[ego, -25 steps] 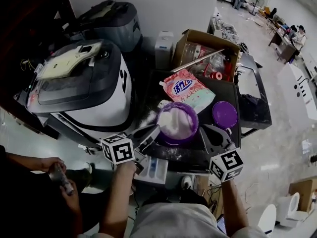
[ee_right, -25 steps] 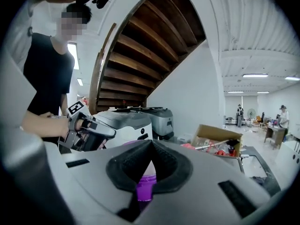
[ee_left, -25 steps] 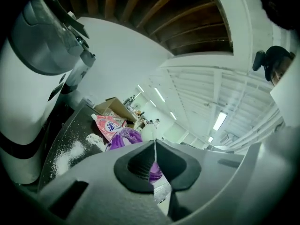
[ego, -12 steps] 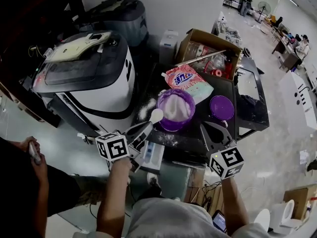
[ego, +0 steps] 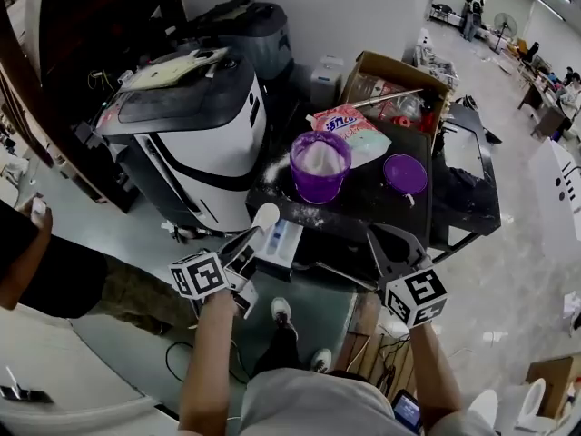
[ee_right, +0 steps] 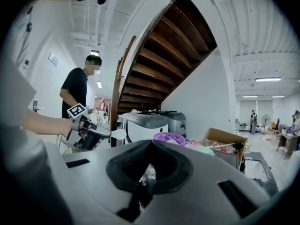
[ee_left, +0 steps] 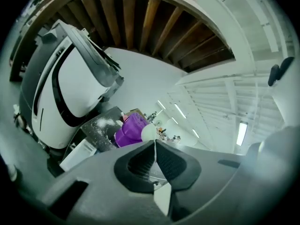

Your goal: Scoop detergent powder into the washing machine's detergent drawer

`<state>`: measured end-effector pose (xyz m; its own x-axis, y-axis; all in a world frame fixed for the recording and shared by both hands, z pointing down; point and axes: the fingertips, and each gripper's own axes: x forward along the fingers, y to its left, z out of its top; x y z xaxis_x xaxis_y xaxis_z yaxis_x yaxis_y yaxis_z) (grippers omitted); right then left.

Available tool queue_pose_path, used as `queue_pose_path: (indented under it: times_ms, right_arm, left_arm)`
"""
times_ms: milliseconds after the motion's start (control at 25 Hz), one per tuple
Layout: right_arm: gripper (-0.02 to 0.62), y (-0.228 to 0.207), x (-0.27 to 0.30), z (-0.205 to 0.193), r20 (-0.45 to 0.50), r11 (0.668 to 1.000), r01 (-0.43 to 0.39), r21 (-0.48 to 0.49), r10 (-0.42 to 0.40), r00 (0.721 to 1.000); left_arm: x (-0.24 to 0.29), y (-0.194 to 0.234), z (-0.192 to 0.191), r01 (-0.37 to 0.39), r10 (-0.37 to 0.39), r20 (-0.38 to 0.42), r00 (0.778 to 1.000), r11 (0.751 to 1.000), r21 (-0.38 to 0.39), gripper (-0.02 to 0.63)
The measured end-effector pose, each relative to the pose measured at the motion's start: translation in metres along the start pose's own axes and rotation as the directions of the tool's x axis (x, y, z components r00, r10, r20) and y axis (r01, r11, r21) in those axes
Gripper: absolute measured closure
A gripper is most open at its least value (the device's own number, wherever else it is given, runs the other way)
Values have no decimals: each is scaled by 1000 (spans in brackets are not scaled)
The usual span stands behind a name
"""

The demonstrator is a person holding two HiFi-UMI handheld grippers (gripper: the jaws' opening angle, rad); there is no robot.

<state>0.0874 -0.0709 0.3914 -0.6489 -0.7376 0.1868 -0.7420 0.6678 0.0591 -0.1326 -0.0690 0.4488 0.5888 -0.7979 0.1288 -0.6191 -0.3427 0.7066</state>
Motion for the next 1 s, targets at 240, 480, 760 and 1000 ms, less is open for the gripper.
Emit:
queue_pose_path:
  times_ms: [240, 480, 760, 1000]
  right_arm:
    - [600, 41, -21, -8, -17, 998, -68, -5, 67, 998]
    - [600, 65, -14, -13, -31, 997, -75, 35, 76, 997]
    - [600, 87, 3, -27, -75, 996, -45, 73, 51, 996]
    - [600, 98, 20, -44, -137, 997, -27, 67, 36, 990]
  left_arm:
    - [-44, 1, -26, -64, 65, 16, 998, 997, -52, 592]
    - [-69, 11, -26, -60, 62, 23, 998, 995, -80, 591]
    - [-79, 31, -19, -42, 40, -26, 999, 995, -87, 591]
    - [-79, 57, -16, -39, 33, -67, 997, 995, -95, 591]
